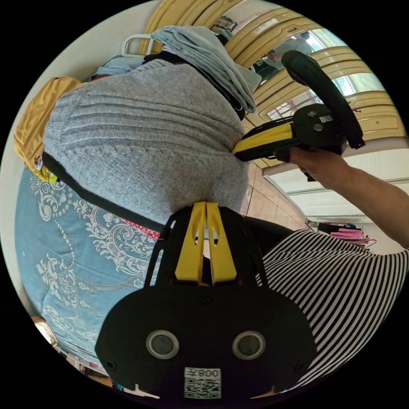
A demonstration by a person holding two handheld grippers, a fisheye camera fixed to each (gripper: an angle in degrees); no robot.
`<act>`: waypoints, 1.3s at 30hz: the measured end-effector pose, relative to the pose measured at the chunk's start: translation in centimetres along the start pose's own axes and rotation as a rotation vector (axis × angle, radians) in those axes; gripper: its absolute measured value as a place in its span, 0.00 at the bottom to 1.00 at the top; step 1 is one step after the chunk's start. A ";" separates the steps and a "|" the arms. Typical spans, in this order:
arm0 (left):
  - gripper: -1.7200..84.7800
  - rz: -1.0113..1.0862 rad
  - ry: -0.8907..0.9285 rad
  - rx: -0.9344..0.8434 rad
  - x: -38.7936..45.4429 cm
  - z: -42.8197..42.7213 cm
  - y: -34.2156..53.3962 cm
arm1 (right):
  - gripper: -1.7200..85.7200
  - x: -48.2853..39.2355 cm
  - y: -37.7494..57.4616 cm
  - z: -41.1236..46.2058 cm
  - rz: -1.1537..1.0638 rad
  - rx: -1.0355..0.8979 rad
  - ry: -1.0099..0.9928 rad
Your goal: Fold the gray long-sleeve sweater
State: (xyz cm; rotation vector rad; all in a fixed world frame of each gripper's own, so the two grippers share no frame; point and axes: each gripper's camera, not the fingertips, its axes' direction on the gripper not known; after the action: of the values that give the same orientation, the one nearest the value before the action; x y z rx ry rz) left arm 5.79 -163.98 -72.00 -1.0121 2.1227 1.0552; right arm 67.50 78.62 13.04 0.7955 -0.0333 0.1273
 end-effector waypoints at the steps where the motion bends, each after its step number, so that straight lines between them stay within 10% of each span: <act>1: 0.02 0.004 -0.002 -0.002 0.2 -0.1 -0.1 | 0.02 0.0 0.1 0.1 0.004 0.003 0.002; 39: 0.02 -0.242 -0.045 0.112 3.2 -9.5 2.2 | 0.02 13.4 0.5 1.0 -0.204 0.080 -0.270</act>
State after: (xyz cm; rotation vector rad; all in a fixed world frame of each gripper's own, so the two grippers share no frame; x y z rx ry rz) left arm 0.85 -172.21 -68.31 -1.1458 1.9418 0.8247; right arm 80.79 79.59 15.16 0.8873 -0.2025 -0.1737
